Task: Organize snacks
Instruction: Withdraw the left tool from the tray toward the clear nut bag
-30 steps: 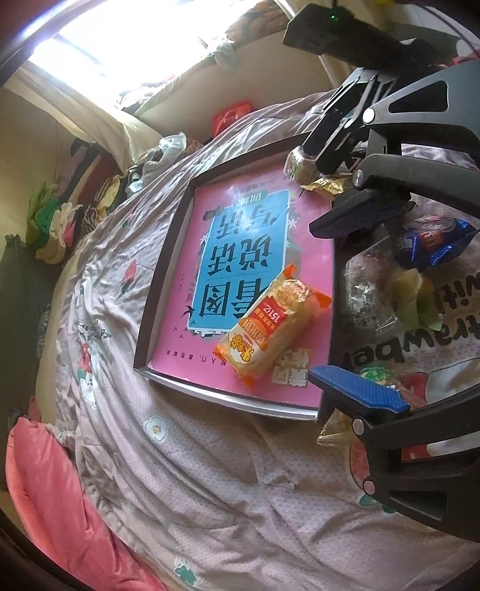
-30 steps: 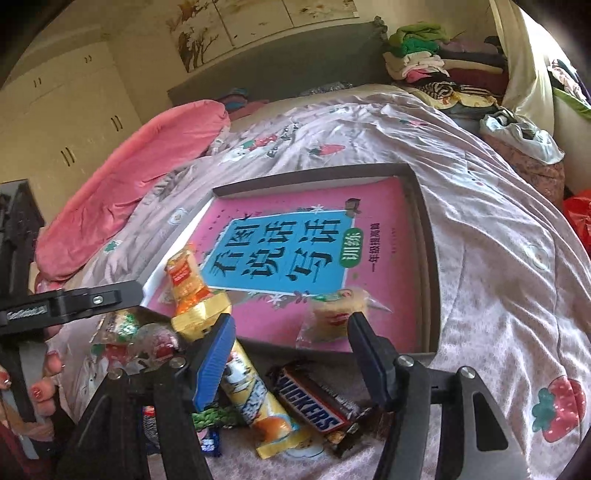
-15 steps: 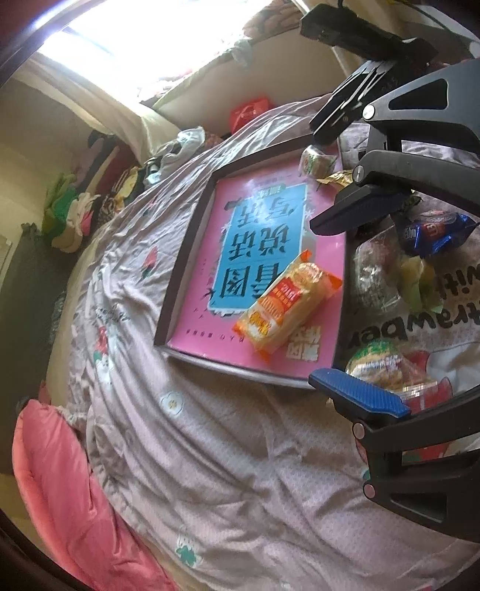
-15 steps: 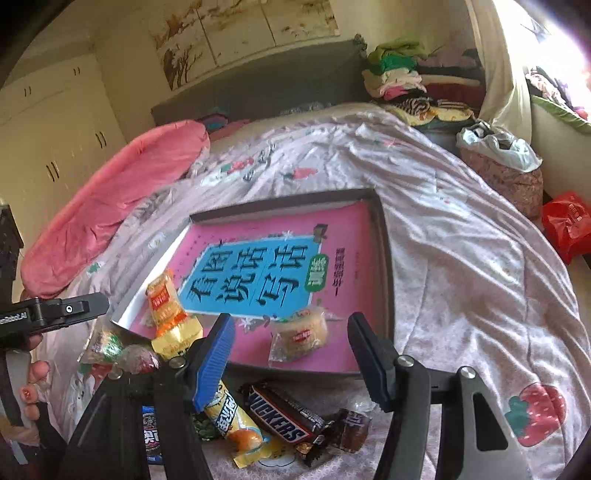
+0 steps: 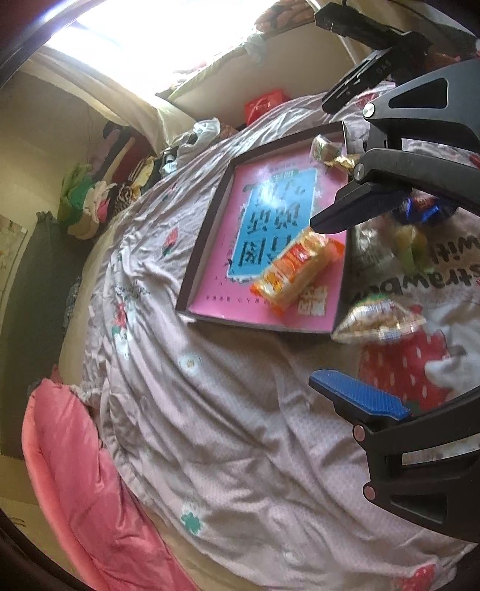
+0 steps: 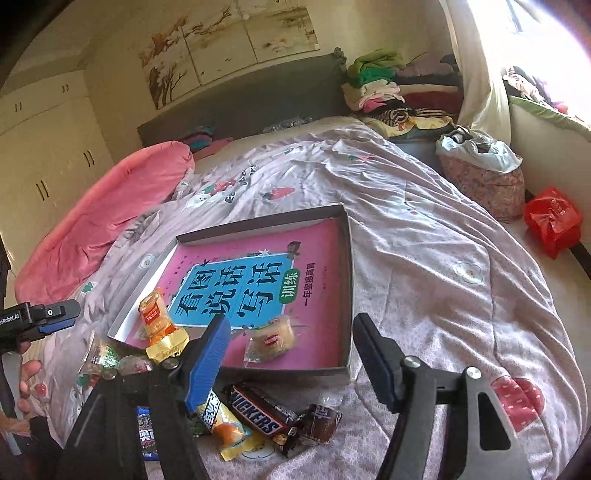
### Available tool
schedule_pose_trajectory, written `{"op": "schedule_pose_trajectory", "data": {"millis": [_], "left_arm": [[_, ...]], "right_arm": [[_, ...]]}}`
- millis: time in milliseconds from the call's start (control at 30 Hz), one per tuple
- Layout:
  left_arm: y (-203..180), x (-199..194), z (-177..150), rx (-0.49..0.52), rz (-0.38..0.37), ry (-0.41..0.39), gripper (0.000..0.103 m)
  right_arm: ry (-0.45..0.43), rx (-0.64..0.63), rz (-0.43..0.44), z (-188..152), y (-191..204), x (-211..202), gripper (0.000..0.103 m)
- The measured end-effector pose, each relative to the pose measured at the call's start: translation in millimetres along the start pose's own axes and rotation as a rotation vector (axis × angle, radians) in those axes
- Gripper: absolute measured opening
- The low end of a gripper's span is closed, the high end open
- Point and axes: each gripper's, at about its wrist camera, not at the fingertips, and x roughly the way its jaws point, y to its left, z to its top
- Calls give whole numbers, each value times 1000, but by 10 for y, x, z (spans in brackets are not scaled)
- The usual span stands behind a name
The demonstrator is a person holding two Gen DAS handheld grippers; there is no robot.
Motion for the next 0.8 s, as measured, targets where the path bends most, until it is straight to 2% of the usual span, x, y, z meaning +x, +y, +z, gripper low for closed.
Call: {"op": "schedule_pose_trajectory", "data": {"millis": [267,533,800], "left_arm": [[170,-57,-116,16,48,10,78],[268,-67,-234,10,47,38,78],[183,-21,-304,29,49,60,78]], "right_arm": [[12,-18,5,-82,90,-53,71],[33,-52,24,-159,253,-45,71],[73,-73,45,-283,371,-66,71]]}}
